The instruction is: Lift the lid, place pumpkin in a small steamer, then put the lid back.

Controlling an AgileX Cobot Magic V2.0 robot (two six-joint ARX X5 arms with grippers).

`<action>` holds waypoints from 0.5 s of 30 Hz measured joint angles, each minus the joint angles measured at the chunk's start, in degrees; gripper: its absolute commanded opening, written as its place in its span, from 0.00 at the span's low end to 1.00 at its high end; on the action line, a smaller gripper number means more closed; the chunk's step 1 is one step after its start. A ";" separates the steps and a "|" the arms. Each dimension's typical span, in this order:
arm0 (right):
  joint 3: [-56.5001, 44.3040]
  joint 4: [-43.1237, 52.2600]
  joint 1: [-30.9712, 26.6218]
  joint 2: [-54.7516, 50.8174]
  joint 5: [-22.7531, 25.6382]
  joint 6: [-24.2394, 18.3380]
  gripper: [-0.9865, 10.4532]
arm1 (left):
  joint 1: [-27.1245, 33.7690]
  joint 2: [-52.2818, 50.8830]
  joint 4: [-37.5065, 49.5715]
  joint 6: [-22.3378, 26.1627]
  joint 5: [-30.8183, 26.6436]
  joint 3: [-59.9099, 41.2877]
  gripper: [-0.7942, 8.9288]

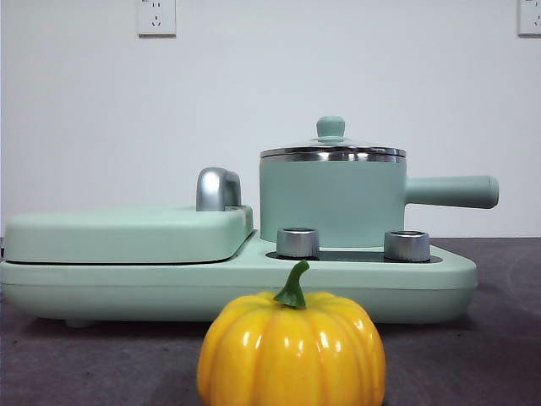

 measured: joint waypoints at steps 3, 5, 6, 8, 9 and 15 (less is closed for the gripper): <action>0.00 0.00 0.00 0.00 -0.37 1.70 0.10 | 0.00 0.00 0.17 -2.60 0.00 0.00 0.09; 0.00 0.13 0.00 0.00 -0.59 4.63 0.10 | 0.00 0.00 1.03 -4.68 0.04 0.00 0.09; -0.04 0.61 0.00 0.00 -1.33 6.12 0.10 | 0.00 0.00 1.70 -5.49 0.04 0.00 0.09; -0.04 2.23 0.00 0.00 -4.37 9.42 0.10 | 0.00 0.00 2.27 -6.84 0.20 0.02 0.09; -0.02 2.67 0.00 0.00 -5.99 10.80 0.10 | 0.00 0.00 1.95 -7.34 0.48 0.02 0.09; 4.59 -0.59 0.04 1.01 -11.06 20.31 0.10 | -0.92 2.60 0.20 -12.41 6.25 3.04 0.09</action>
